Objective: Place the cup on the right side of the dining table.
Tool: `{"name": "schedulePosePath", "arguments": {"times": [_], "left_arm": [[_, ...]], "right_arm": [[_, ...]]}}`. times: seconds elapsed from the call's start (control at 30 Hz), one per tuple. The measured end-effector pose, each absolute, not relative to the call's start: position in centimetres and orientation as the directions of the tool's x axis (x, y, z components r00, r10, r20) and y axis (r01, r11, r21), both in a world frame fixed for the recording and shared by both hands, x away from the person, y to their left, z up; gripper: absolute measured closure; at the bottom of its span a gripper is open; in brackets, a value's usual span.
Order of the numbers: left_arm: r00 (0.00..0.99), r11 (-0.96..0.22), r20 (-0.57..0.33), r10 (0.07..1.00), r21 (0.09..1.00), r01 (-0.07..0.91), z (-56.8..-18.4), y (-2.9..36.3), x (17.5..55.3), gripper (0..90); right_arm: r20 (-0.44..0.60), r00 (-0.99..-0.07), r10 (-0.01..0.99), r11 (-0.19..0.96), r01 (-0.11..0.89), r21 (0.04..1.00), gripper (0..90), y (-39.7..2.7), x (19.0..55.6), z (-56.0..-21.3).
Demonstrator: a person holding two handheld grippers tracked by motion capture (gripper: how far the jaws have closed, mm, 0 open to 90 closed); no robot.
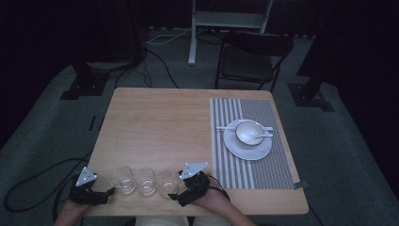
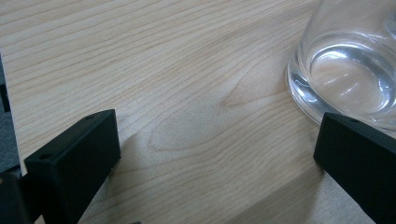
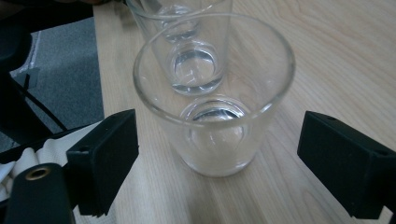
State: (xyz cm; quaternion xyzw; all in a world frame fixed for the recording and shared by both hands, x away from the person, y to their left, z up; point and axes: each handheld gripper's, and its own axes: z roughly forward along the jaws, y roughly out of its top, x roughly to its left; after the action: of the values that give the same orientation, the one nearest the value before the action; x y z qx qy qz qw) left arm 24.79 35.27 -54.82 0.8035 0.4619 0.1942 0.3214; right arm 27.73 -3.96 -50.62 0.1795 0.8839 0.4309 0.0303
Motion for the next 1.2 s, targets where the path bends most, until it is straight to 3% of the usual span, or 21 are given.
{"name": "schedulePosePath", "arguments": {"times": [0.57,0.73,1.2], "left_arm": [[0.501,-0.369,0.015,0.865,0.696,0.616,-54.8,35.3,24.8,0.7],[0.503,-0.37,0.016,0.864,0.696,0.615,-54.8,35.3,24.8,0.8],[0.504,-0.371,0.016,0.864,0.696,0.614,-54.8,35.3,24.8,0.7]], "right_arm": [[0.081,-0.925,0.371,0.595,0.304,0.744,11.1,-1.4,27.5,-52.4],[0.056,-0.915,0.399,0.598,0.306,0.741,19.5,-0.6,27.6,-52.9],[0.004,-0.906,0.424,0.631,0.298,0.716,21.4,0.7,27.6,-53.3]]}}
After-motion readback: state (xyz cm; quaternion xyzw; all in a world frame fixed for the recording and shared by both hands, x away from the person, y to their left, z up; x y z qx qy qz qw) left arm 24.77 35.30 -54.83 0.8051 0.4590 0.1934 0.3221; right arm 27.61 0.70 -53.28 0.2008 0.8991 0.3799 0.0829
